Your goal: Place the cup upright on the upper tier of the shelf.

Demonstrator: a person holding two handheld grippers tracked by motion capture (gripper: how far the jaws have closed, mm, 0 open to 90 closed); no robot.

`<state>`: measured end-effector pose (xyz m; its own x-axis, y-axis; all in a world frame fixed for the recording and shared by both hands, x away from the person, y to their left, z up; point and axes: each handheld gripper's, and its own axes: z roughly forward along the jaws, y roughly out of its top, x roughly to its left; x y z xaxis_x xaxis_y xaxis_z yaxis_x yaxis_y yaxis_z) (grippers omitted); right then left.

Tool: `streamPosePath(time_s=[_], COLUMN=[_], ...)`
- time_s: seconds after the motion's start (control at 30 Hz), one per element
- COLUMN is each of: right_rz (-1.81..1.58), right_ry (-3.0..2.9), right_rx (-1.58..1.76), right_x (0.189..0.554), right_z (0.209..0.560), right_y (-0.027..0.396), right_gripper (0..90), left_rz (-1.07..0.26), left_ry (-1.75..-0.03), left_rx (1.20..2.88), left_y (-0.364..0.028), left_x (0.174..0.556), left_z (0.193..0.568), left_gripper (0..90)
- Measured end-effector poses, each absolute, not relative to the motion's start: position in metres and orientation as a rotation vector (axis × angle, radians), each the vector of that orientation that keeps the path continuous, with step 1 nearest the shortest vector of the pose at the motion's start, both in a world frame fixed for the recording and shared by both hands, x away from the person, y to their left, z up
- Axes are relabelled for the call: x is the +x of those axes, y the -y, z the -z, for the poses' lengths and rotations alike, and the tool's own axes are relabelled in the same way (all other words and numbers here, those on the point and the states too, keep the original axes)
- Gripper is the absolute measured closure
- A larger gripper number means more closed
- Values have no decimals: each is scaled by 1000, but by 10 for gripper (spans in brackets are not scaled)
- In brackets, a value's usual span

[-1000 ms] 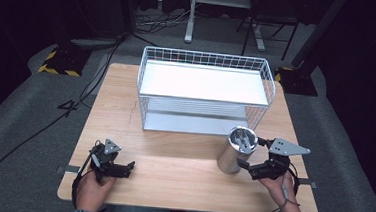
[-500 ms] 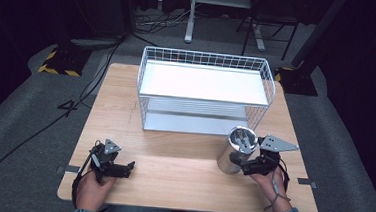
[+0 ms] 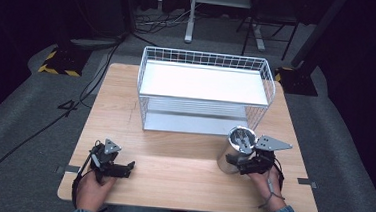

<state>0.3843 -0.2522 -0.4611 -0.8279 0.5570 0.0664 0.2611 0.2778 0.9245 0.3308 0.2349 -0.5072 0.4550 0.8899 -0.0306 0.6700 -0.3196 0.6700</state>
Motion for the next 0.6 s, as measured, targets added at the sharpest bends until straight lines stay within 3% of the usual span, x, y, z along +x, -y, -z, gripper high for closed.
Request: streamPosePath(time_s=[0.6], right_rz=[-1498], right_ry=[-2296], right_rx=[713], right_x=[383], right_z=[448], right_y=[248], right_gripper=[35], left_rz=[-462], left_ry=[-1296], left_rx=[2091], left_y=[-235], left_x=[331], left_z=[507], left_gripper=[6])
